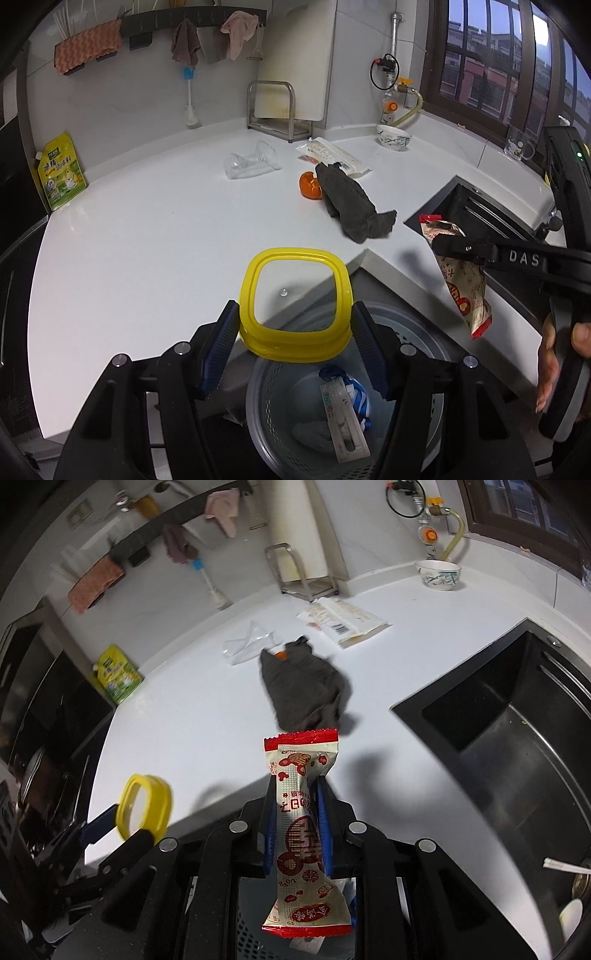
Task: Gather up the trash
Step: 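Carry the lid and wrapper over the bin and open both grippers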
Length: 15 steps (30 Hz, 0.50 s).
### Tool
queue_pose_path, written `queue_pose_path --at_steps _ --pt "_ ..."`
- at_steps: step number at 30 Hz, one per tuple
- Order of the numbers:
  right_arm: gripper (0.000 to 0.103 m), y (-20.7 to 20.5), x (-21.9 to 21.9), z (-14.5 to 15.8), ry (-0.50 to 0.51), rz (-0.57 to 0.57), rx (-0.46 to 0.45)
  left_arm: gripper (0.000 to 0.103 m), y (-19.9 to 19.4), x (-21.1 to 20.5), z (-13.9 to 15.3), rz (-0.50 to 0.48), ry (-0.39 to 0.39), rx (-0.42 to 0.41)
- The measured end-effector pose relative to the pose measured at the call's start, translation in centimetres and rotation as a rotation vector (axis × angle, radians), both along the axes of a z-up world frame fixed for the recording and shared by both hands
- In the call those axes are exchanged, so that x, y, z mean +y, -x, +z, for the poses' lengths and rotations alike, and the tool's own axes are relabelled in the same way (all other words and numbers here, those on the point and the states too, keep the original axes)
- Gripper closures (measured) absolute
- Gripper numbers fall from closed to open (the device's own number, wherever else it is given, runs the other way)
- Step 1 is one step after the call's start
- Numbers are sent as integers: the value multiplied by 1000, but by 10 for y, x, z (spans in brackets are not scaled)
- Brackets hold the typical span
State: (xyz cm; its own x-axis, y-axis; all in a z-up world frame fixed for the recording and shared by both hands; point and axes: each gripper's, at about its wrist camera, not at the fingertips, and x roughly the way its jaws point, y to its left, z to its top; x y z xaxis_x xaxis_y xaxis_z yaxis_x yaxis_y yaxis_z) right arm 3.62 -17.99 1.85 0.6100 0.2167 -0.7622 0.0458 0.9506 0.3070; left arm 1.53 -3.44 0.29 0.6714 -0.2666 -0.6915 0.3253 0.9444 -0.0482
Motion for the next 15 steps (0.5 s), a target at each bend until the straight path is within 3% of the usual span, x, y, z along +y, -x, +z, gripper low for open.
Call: queue_pose_path --at_steps 5,15 --pt "84 30 15 -10 30 -6 -7 43 21 1 -8 -17 1 2" --pt "84 82 14 -61 7 -101 7 43 41 -3 -40 -7 -14 33"
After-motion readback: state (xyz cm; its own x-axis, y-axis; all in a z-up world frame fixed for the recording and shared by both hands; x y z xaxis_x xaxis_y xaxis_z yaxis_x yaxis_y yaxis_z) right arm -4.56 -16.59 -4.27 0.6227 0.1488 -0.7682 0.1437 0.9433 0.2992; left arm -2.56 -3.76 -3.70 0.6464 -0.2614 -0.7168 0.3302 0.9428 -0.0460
